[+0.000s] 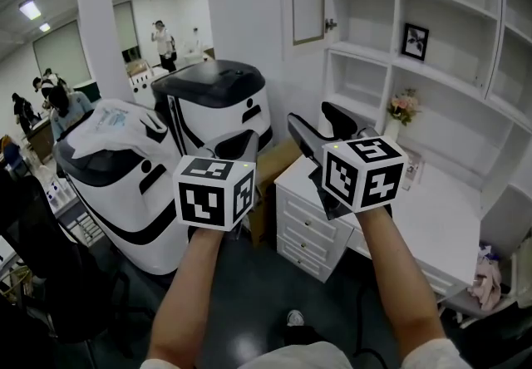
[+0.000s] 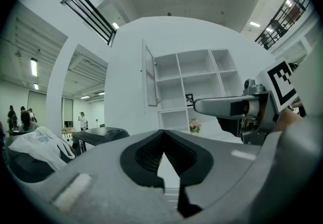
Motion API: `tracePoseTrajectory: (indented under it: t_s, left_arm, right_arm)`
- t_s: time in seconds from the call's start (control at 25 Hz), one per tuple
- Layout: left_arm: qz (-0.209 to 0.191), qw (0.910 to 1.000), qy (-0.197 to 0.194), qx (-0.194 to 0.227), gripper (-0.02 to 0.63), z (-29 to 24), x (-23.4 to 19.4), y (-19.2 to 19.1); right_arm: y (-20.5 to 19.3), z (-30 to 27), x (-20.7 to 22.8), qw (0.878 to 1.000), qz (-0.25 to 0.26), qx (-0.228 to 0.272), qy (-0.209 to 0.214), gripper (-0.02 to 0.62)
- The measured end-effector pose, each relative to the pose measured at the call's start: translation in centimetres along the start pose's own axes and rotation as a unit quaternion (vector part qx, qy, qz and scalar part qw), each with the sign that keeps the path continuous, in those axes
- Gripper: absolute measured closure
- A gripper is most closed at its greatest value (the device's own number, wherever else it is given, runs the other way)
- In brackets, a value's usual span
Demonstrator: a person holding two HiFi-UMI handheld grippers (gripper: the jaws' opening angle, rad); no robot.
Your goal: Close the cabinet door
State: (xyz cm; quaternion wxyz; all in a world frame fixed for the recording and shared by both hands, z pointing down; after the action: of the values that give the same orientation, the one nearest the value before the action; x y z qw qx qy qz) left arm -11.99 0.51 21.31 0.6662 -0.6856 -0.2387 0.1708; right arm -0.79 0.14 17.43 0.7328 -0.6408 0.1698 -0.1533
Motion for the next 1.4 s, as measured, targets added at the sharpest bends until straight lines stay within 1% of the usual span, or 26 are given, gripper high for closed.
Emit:
tracePoseTrajectory:
  t_s: [0.32,0.52,0.76,1.12,1.4]
  left_arm:
    - [0.006,0.9998,0.018,0.0,0.614,-1.2,-3.2,-0.7]
    - [0.007,0.9995,0.029,0.004,0.614,-3.4,-5.6,-0.6]
    - [0.003,0.9992,0.04,0.009,0.614,-7.5,-8.2,0.1]
    - [0.002,0.9985,0.054,0.008,0.614,-14.5,-12.2,1.2]
    - [0.002,0.9983,0.058,0.004,0.614,-19.9,-14.5,1.3]
  right_arm:
    - [-0.3,-3.3,0.2,1.0,-0.004,0.006,0.011,0.316]
    - [-0.4,-6.3,1.0,1.0,-0.001,0.012,0.02,0.316]
    - [-0.3,-10.5,3.9,0.999,-0.005,0.024,0.024,0.316]
    - [-0.9,-17.6,8.2,0.999,-0.011,0.021,0.038,0.316]
    - [-1.5,-22.2,11.8,0.999,-0.004,0.023,0.036,0.316]
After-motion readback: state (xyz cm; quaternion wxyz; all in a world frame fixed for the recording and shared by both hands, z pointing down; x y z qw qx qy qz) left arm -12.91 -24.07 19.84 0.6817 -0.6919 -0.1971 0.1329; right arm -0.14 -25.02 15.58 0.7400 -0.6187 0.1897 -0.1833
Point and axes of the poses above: the fingertips, and each gripper's own axes: z backward along the fingers, x to its right, y out of its top, the point moved 2 cm from there along z, backward along the fingers, and after that the axes turned 6 degrees about -y, right-handed, at the moved point
